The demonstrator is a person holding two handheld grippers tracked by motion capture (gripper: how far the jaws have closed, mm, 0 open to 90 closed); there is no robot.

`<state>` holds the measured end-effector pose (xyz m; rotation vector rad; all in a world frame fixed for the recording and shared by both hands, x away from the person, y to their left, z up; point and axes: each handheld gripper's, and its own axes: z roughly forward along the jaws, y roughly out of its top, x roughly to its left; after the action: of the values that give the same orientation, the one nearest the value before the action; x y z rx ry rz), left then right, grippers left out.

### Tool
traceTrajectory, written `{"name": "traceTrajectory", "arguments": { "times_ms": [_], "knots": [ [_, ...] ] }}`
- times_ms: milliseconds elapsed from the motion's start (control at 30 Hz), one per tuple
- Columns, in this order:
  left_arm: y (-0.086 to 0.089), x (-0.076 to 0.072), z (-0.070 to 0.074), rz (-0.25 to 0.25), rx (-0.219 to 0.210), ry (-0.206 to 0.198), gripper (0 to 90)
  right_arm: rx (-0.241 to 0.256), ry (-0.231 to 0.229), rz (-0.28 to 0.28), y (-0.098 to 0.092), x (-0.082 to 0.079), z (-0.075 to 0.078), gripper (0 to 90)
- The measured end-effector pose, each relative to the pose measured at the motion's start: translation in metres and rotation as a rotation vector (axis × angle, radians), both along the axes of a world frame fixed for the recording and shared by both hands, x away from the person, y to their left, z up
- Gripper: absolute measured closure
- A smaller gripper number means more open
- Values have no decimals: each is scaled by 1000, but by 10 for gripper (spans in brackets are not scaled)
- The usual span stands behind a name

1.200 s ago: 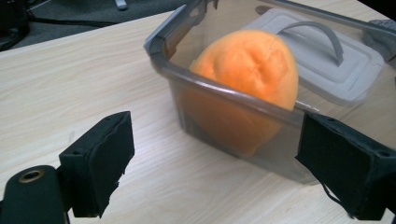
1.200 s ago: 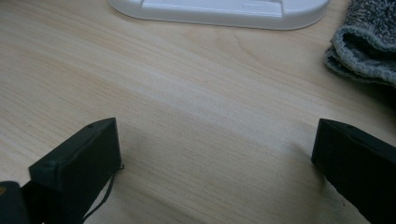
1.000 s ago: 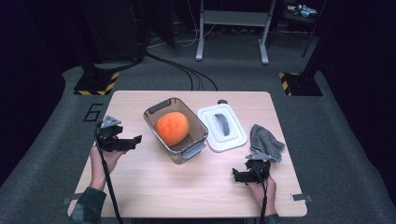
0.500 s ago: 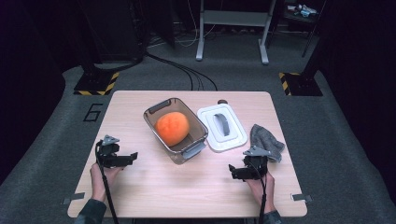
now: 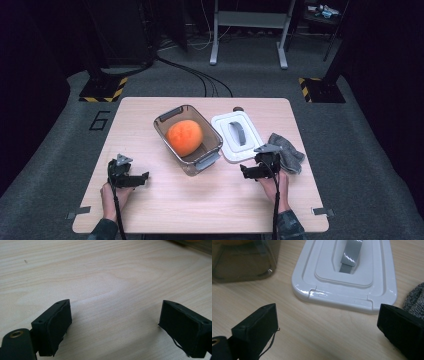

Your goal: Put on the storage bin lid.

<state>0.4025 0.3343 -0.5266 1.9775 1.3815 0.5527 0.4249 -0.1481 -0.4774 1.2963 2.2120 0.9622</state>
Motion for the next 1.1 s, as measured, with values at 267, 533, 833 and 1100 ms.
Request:
{"name": "traceTrajectory", "arguments": {
  "times_ms": [267, 533, 833, 1100],
  "knots": [
    [-1, -4, -5, 3, 7, -44, 103, -3, 23, 0, 7, 31, 4, 31],
    [-1, -4, -4, 3, 13, -43, 104, -14, 28, 3, 17, 55, 9, 35],
    [-1, -4, -4, -16, 15, -38, 105, -7, 54, -15, 22, 84, 15, 49],
    [-1, -4, -4, -23, 17, -41, 105, -13, 84, -37, 25, 106, 9, 67]
  ]
}}
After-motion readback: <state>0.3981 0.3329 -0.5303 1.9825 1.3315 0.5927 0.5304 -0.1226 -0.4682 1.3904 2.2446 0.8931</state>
